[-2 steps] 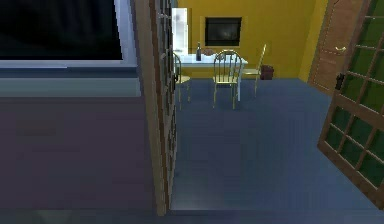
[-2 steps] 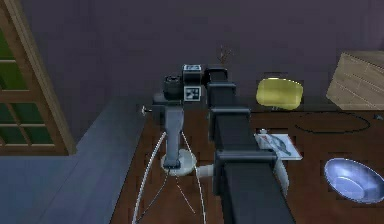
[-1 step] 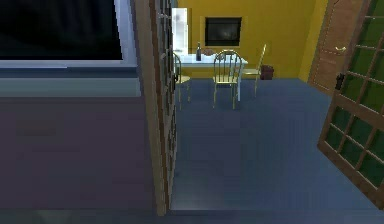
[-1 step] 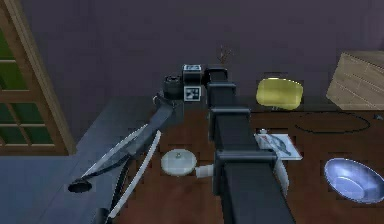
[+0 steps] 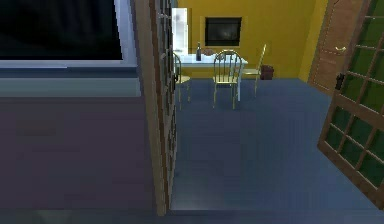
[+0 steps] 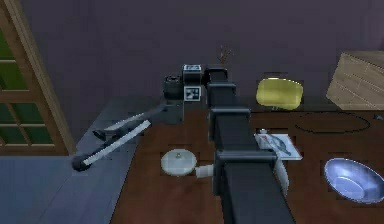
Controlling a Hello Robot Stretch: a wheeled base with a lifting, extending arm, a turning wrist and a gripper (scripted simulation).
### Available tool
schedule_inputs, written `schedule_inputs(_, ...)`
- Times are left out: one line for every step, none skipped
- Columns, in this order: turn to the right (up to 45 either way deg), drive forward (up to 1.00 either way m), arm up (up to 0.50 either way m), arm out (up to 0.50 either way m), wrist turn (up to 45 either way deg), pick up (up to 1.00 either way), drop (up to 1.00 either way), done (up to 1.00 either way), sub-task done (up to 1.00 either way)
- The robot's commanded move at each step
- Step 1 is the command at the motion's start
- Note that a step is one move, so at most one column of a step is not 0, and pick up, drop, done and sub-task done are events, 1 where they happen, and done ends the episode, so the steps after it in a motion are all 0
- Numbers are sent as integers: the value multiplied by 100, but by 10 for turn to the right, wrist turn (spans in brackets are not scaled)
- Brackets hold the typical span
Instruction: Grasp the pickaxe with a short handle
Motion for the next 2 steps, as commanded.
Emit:
schedule_inputs(0, 0, 0, 0, 450, 0, 0, 0, 0)
schedule_inputs(0, 0, 0, 0, 450, 0, 0, 0, 0)
